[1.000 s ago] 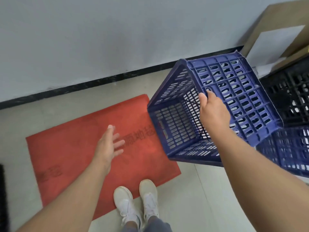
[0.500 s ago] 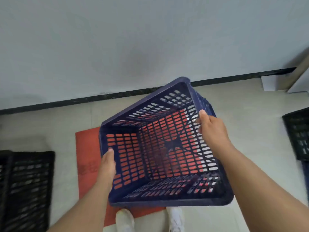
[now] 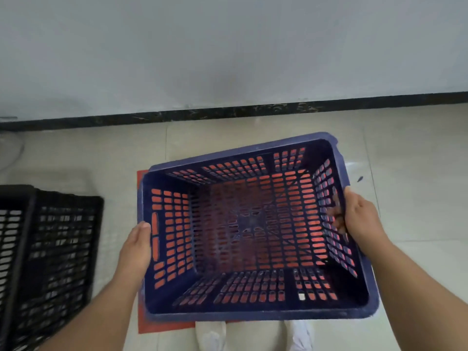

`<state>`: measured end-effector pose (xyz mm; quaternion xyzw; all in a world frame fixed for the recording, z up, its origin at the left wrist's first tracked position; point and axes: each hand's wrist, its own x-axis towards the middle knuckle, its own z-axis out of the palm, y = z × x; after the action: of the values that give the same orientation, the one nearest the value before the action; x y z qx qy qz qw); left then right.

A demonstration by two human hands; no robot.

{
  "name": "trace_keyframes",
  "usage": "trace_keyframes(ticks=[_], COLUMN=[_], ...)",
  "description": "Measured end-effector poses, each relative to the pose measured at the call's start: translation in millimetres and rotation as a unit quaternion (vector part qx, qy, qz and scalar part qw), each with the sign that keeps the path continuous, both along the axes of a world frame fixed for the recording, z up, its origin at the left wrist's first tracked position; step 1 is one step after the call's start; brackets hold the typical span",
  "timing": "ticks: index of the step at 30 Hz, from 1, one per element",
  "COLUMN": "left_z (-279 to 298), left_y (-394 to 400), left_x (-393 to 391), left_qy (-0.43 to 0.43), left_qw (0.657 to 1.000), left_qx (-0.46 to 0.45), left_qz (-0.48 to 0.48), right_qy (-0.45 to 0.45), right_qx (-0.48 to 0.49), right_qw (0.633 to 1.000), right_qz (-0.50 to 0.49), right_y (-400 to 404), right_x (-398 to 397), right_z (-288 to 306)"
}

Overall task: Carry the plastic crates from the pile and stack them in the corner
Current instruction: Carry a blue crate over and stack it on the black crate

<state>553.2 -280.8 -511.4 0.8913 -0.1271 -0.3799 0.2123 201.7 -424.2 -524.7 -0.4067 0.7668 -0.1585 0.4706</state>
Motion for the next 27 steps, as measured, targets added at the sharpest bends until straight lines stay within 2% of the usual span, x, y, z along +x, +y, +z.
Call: trace_keyframes(ticks=[3,5,10,17,23,27], left_z=[-11.8,-20.2,-66.1,-71.0,-62.7,-64.6], left_y=[-9.3,-14.6,-7.8,-9.9,-4.0,1.6], left_x=[0.4,-2.0,1.8,27.6,46.5,50.1], left_qy=[-0.066,-0.087,-0.001,0.096,0.139,0.209], left_qw=[0.997,0.995,0.999,0.990,0.984,0.973], left_qx=[-0.014,-0.016,0.036,0.029,-0.003,-0.021], left_qz=[-0.045,-0.039,0.036,0.096,0.110,0.098], right_qy=[0.059,0.093,0.199,0.120,0.077,0.046], right_qx=[0.015,0.011,0.045,-0.004,0.003,0.032], right_qw=[0.998,0.995,0.976,0.992,0.997,0.998], right_qz=[0.014,0.032,0.070,-0.035,-0.031,-0.037], right_y=[-5.6,-10.3,3.0,7.1,7.8,4.1], right_x=[-14.5,-21.1,-35.4,-28.4,-1.4,3.8], right_z=[-23.2,-33.0,-50.8,-45.9,-55.4,-60.1])
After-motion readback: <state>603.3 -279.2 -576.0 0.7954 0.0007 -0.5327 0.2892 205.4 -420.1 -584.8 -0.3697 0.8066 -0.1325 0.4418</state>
